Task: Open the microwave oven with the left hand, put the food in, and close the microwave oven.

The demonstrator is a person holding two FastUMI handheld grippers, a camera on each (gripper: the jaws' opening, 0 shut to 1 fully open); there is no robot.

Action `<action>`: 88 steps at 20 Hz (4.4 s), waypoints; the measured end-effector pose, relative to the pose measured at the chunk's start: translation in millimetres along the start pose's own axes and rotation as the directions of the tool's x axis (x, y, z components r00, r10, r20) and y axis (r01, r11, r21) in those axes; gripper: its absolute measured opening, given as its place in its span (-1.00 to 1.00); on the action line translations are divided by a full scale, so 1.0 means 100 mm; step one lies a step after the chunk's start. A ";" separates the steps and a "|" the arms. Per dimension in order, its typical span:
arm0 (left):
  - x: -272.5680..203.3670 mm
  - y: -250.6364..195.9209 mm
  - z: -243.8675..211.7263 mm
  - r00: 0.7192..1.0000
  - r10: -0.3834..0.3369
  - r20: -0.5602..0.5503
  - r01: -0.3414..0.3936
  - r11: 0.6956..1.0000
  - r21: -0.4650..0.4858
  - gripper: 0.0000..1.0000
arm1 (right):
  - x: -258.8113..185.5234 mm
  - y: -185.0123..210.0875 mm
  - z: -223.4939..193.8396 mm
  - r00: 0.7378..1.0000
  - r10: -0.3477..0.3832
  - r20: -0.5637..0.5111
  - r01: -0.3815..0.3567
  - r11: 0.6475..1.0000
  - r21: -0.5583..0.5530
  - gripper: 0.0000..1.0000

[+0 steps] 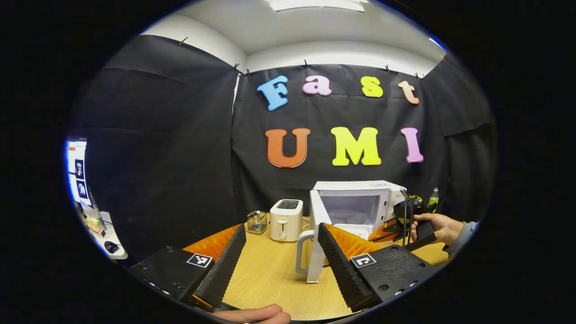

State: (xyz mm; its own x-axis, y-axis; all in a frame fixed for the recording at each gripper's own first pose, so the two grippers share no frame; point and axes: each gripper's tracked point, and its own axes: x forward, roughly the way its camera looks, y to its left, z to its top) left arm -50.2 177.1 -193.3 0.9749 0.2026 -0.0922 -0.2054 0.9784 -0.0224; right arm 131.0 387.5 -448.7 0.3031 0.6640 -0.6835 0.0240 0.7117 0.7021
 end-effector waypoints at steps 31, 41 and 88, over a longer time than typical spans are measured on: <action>0.45 0.28 -0.57 0.998 0.030 -0.059 -0.031 0.999 -0.012 0.91 | 0.56 0.12 1.82 0.488 0.001 0.873 0.316 0.932 -0.178 -0.61; 0.57 0.44 -0.69 0.998 0.008 -0.068 -0.011 0.999 -0.037 0.58 | -0.16 0.40 1.20 0.612 0.161 0.774 0.443 0.741 -0.505 0.54; 2.06 -2.76 -1.36 0.801 -0.591 -0.097 0.584 0.806 -0.094 -1.00 | -4.08 -0.58 0.64 0.559 0.133 0.818 0.592 0.627 -0.507 0.98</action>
State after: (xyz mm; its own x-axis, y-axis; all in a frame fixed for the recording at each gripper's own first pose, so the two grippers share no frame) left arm 195.7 -56.9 -341.8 0.8938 -0.4200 -0.1573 0.3954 0.9035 -0.1655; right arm 67.2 60.6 -198.4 0.9522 0.2785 -0.1254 -0.2881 0.9553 -0.0657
